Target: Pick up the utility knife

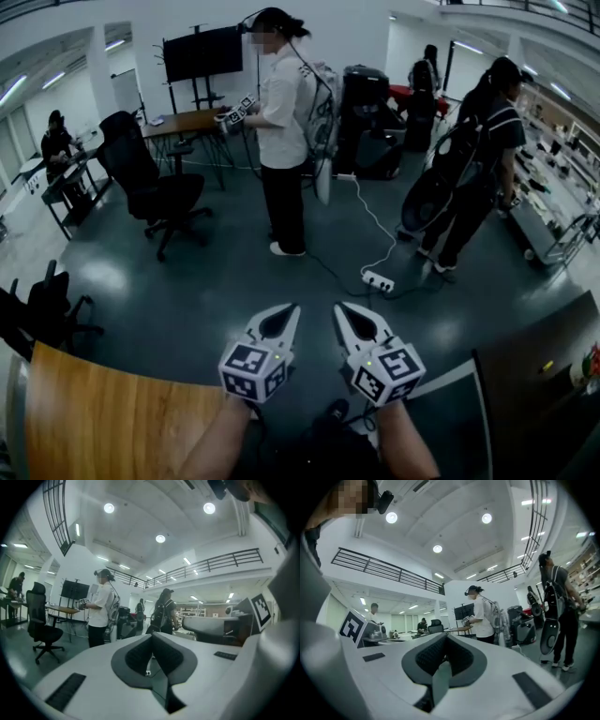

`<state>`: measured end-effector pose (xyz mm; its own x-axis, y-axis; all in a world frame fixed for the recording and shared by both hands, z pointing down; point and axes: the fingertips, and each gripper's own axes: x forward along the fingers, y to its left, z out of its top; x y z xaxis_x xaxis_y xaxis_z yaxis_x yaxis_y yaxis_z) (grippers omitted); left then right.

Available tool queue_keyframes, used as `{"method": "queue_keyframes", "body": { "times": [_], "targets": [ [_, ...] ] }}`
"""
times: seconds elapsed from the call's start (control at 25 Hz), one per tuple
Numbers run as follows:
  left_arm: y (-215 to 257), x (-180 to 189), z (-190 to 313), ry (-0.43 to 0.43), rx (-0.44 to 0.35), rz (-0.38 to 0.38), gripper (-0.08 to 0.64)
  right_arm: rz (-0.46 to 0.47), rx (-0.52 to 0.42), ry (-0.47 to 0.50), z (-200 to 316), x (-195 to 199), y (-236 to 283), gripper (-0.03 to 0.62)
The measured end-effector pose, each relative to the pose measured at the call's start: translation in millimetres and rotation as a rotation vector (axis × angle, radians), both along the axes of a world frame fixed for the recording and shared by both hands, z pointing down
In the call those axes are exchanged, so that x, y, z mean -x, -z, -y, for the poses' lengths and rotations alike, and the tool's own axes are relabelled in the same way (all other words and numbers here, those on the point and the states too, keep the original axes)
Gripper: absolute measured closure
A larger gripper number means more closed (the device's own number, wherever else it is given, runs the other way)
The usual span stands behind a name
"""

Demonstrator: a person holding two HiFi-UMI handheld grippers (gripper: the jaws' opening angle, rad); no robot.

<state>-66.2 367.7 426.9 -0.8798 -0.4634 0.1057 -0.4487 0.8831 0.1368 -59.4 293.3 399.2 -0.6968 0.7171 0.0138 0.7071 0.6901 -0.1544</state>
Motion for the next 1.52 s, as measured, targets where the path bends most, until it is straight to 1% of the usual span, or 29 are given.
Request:
{"method": "queue_keyframes", "body": {
  "times": [0.16, 0.4, 0.52, 0.6, 0.72, 0.88, 1.08, 1.28, 1.4, 1.52],
  "targets": [
    [1, 53, 72, -0.149, 0.027, 0.005, 0.554, 0.023, 0.018, -0.134, 70, 41, -1, 0.581],
    [9, 139, 172, -0.301, 0.048, 0.020, 0.554, 0.021, 0.035, -0.278, 165, 113, 1, 0.581],
    [16, 170, 225, -0.378, 0.042, 0.025, 0.554, 0.018, 0.031, -0.350, 214, 138, 6, 0.581],
    [18, 184, 260, -0.437, 0.043, 0.025, 0.554, 0.012, 0.032, -0.409, 246, 149, 7, 0.581],
    [19, 200, 308, -0.528, 0.042, 0.029, 0.554, 0.004, 0.033, -0.512, 292, 158, 6, 0.581],
    [12, 217, 375, -0.670, 0.041, 0.021, 0.554, -0.014, 0.029, -0.682, 357, 167, -2, 0.581],
    [-10, 234, 468, -0.891, 0.029, -0.008, 0.554, -0.063, 0.020, -0.897, 442, 173, -23, 0.581],
    [-34, 251, 546, -1.107, 0.058, -0.030, 0.554, -0.118, -0.003, -1.138, 511, 180, -39, 0.581],
    [-47, 248, 589, -1.243, 0.070, -0.051, 0.554, -0.148, -0.005, -1.280, 548, 172, -51, 0.581],
    [-53, 242, 622, -1.366, 0.084, -0.064, 0.554, -0.173, -0.011, -1.403, 575, 161, -58, 0.581]
  ]
}}
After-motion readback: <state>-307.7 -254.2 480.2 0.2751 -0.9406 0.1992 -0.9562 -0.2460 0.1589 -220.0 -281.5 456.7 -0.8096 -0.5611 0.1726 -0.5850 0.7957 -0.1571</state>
